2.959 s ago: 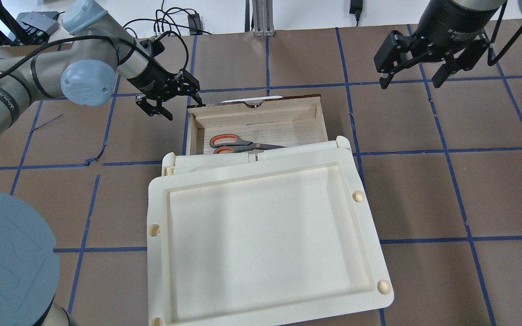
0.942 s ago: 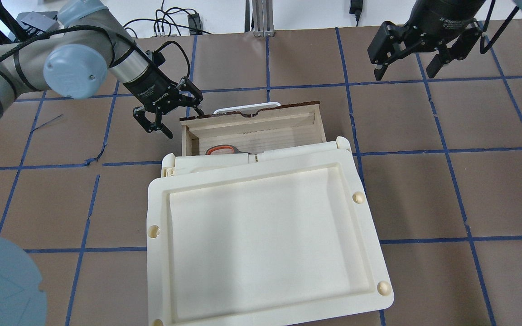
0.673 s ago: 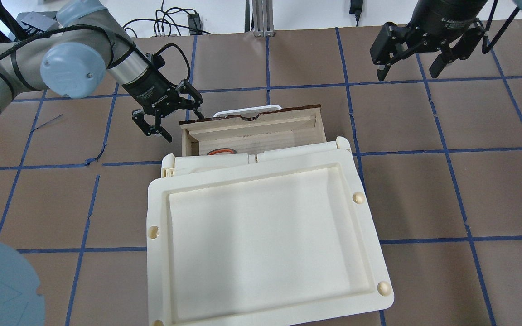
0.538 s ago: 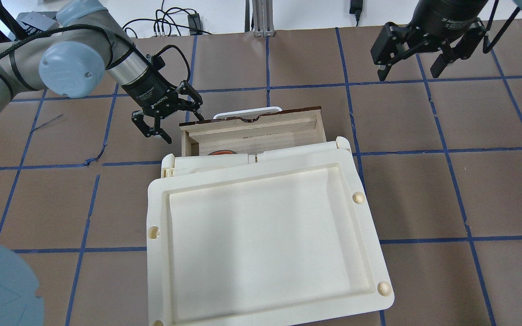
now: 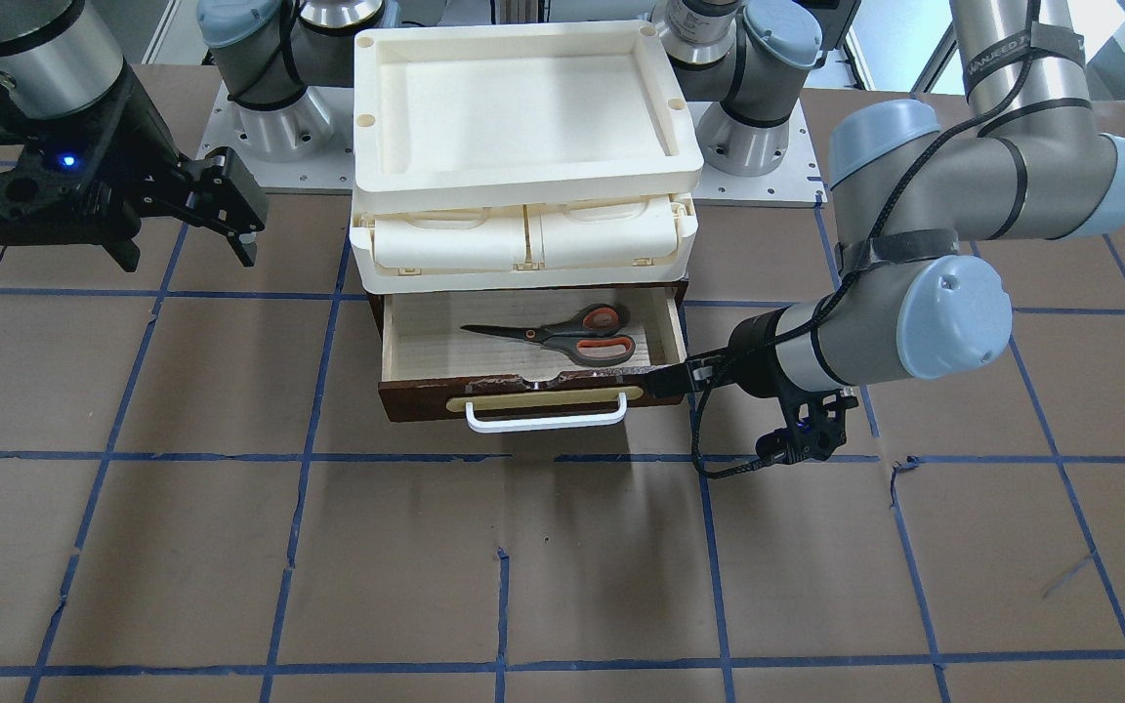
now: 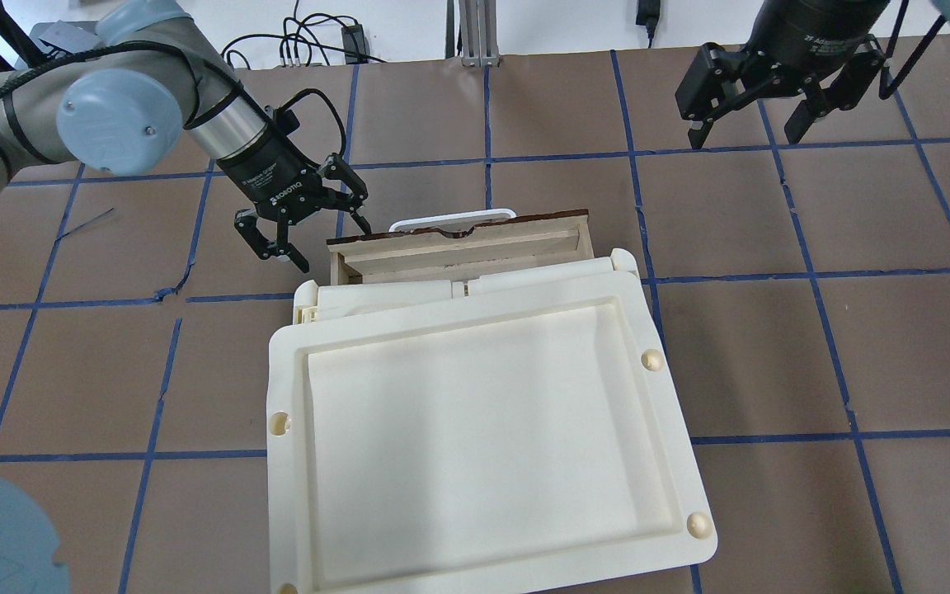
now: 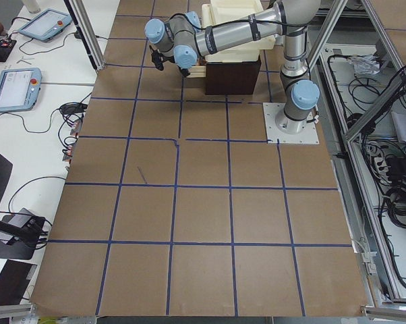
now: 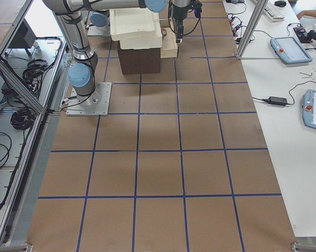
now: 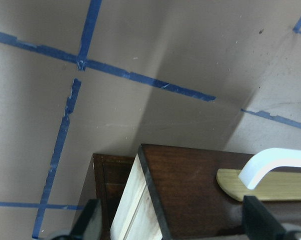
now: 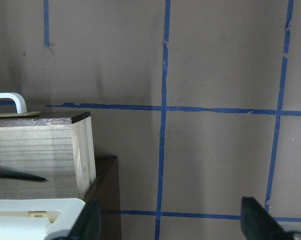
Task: Put scissors in drawer and close it
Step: 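Push the drawer front with the left gripper toward the box, then keep pushing the drawer with the left gripper until fully shut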
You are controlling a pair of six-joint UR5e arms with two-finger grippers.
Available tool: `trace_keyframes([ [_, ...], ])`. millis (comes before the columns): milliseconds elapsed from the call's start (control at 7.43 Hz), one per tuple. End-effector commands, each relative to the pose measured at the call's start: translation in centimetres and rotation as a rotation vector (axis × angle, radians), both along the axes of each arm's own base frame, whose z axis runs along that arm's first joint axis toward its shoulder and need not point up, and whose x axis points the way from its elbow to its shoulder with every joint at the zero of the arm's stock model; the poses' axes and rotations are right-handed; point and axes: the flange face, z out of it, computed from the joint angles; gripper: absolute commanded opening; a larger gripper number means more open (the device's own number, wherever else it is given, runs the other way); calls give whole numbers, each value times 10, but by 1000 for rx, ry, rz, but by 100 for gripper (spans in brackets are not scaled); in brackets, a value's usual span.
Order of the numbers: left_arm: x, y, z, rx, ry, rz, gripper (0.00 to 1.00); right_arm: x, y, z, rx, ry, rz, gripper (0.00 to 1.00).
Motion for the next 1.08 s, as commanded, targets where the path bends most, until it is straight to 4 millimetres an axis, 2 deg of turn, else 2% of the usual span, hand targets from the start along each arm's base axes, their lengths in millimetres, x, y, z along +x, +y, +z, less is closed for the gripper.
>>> trace_keyframes([
  [0, -2, 6, -2, 43, 3, -6, 100, 0, 1, -1, 2, 0, 0, 100],
  [942, -6, 21, -4, 120, 1, -14, 100, 0, 2, -1, 1, 2, 0, 100],
])
